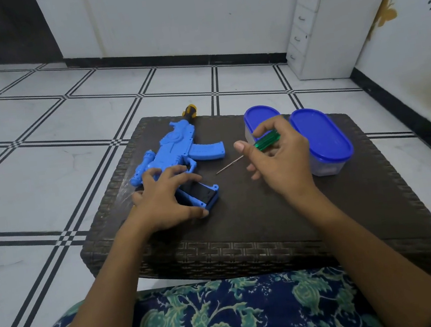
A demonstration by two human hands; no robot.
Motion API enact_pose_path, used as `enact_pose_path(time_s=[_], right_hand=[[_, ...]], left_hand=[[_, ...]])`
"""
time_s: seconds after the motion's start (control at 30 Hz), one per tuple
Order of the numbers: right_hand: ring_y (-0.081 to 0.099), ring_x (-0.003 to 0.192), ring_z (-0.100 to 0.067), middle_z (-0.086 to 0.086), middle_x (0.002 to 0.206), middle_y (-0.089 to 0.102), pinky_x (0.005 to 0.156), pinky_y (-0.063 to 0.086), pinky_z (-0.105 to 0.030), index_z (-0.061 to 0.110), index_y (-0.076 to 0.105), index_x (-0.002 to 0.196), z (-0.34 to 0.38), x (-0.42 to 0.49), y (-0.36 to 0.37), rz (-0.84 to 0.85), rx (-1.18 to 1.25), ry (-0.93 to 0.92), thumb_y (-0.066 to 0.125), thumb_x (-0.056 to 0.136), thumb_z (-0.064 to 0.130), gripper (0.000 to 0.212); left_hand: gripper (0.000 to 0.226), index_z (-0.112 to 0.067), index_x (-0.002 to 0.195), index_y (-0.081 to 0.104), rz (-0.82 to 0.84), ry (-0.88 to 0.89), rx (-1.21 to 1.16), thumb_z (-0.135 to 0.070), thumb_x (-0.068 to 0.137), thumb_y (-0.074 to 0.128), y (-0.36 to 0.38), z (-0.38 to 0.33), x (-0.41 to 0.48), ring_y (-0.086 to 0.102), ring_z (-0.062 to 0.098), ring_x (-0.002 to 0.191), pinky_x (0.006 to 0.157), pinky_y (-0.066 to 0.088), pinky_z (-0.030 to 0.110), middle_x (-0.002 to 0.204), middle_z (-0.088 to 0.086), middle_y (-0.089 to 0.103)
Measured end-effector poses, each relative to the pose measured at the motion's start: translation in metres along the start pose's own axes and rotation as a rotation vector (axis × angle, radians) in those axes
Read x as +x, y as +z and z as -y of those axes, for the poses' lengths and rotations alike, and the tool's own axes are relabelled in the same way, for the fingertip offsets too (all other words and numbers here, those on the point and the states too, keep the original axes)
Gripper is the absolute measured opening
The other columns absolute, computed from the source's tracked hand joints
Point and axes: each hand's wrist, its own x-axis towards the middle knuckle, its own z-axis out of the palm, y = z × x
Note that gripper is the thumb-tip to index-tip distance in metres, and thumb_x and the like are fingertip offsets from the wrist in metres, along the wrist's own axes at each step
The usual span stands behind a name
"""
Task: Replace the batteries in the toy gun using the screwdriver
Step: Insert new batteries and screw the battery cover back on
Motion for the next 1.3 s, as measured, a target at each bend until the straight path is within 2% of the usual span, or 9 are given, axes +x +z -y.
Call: enact_pose_path(time_s=[0.2,0.3,0.4,0.53,0.73,0.87,1.1,1.2,1.3], right_hand=[[0.070,0.055,-0.011,-0.012,0.081,0.066,0.046,0.051,-0.016,0.018,0.052,0.077,-0.015,0.004,-0.002,0.041,-0.141,0.068,0.083,0.076,0.015,0.032],[0.070,0.059,-0.009,-0.008,0.078,0.068,0.053,0.057,-0.024,0.014,0.055,0.075,-0.024,0.002,0.001,0.107,-0.239,0.079,0.085,0.074,0.015,0.030],[0.066,0.075,-0.018,-0.001,0.072,0.068,0.065,0.057,-0.037,0.014,0.059,0.071,-0.027,0.002,0.004,0.146,-0.342,0.035,0.087,0.070,0.021,0.029],[0.062,0.073,-0.013,0.002,0.072,0.065,0.068,0.056,-0.033,0.014,0.059,0.070,-0.022,0.000,0.001,0.304,-0.486,0.061,0.086,0.071,0.021,0.028],[0.059,0.079,-0.014,0.005,0.081,0.061,0.069,0.053,-0.032,0.023,0.056,0.077,-0.025,-0.010,0.010,0.449,-0.700,0.127,0.081,0.076,0.029,0.026],[0.061,0.078,-0.016,0.002,0.079,0.062,0.073,0.057,-0.038,0.016,0.059,0.077,-0.030,-0.011,0.013,0.454,-0.649,0.184,0.082,0.076,0.029,0.026],[0.063,0.075,-0.019,-0.004,0.077,0.066,0.071,0.056,-0.039,0.009,0.064,0.080,-0.037,-0.017,0.002,0.412,-0.468,0.202,0.079,0.078,0.038,0.033],[0.063,0.071,-0.012,0.000,0.073,0.067,0.066,0.055,-0.032,0.013,0.066,0.079,-0.038,-0.017,-0.009,0.340,-0.431,0.173,0.075,0.082,0.041,0.029],[0.060,0.069,-0.009,0.002,0.071,0.065,0.065,0.053,-0.028,0.015,0.065,0.078,-0.041,-0.014,-0.025,0.215,-0.424,0.139,0.073,0.085,0.033,0.021]], left_hand=[[0.080,-0.060,0.114,0.045,-0.012,-0.005,0.056,-0.081,0.038,0.056,0.003,-0.001,0.000,0.006,0.020,0.137,0.106,0.025,0.056,0.141,-0.028,0.028],[0.082,-0.058,0.115,0.046,-0.031,-0.008,0.070,-0.083,0.038,0.053,0.004,-0.004,0.000,0.008,0.022,0.136,0.106,0.026,0.058,0.142,-0.026,0.030],[0.082,-0.056,0.116,0.048,-0.041,-0.017,0.073,-0.084,0.039,0.053,0.005,-0.006,0.000,0.008,0.024,0.137,0.105,0.027,0.058,0.143,-0.025,0.030],[0.071,-0.055,0.118,0.048,-0.041,-0.029,0.095,-0.074,0.053,0.069,0.004,-0.008,-0.001,0.008,0.023,0.138,0.102,0.028,0.058,0.143,-0.026,0.029],[0.073,-0.057,0.114,0.048,-0.044,-0.054,0.096,-0.078,0.046,0.061,0.005,-0.009,0.001,0.010,0.025,0.138,0.103,0.029,0.058,0.144,-0.025,0.030],[0.062,-0.055,0.116,0.049,-0.038,-0.090,0.152,-0.069,0.060,0.071,0.004,-0.018,0.000,0.009,0.025,0.138,0.101,0.028,0.057,0.145,-0.022,0.027],[0.040,-0.040,0.100,0.063,-0.236,-0.170,0.223,-0.069,0.075,0.054,0.019,-0.044,0.002,0.017,0.028,0.137,0.101,0.013,0.072,0.146,-0.012,0.030],[0.035,-0.028,0.092,0.065,-0.398,-0.113,0.275,-0.059,0.081,0.052,0.032,-0.063,0.007,0.030,0.024,0.130,0.102,0.011,0.075,0.130,-0.009,0.045],[0.039,-0.020,0.083,0.066,-0.468,0.011,0.304,-0.056,0.083,0.050,0.045,-0.093,0.004,0.049,0.022,0.111,0.102,0.025,0.059,0.106,-0.005,0.058]])
